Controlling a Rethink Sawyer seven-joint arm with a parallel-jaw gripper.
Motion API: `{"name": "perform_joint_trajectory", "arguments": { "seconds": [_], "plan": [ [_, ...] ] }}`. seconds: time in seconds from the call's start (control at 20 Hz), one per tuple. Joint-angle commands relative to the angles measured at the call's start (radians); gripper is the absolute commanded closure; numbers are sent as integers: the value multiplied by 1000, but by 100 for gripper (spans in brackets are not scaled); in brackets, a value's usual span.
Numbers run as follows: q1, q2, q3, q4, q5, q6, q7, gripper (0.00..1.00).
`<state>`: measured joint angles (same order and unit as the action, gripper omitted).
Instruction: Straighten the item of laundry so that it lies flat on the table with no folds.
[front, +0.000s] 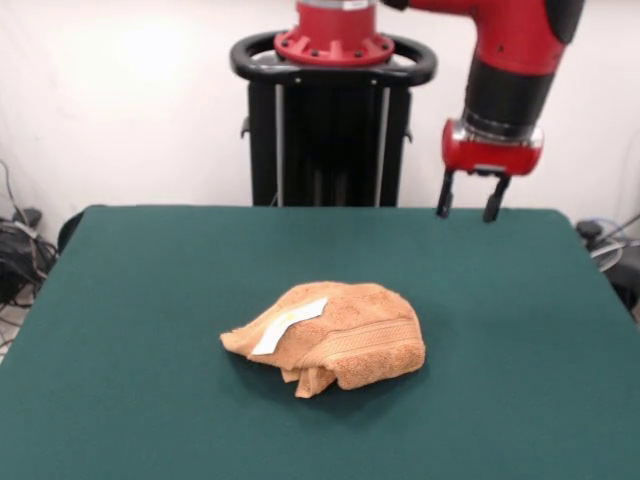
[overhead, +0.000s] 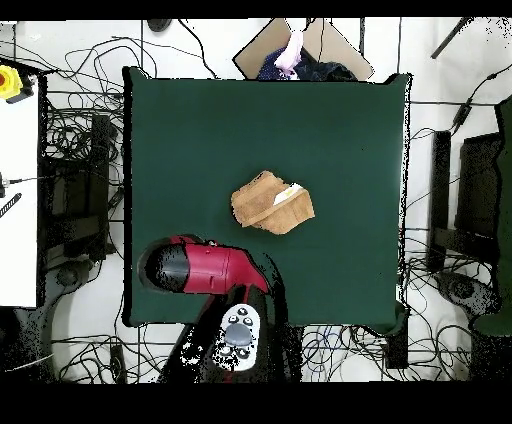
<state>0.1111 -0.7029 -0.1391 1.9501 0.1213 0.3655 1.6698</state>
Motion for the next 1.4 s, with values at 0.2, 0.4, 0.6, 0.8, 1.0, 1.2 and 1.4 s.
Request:
{"name": "perform_joint_trajectory", "arguments": {
  "seconds": [0.2, 0.4, 0.6, 0.8, 1.0, 1.2, 1.4],
  "plan": [
    [-30, 138, 1, -66, 99, -115, 289, 0],
    [-68, 151, 22, -48, 111, -160, 283, 0],
    [-114, 158, 53, -45, 120, -162, 263, 0],
    [-146, 163, 76, -23, 124, -195, 267, 0],
    [-157, 135, 84, -12, 147, -147, 281, 0],
    [-169, 131, 84, -43, 181, -67, 284, 0],
    [-192, 135, 109, -50, 212, -73, 280, 0]
  ]
}}
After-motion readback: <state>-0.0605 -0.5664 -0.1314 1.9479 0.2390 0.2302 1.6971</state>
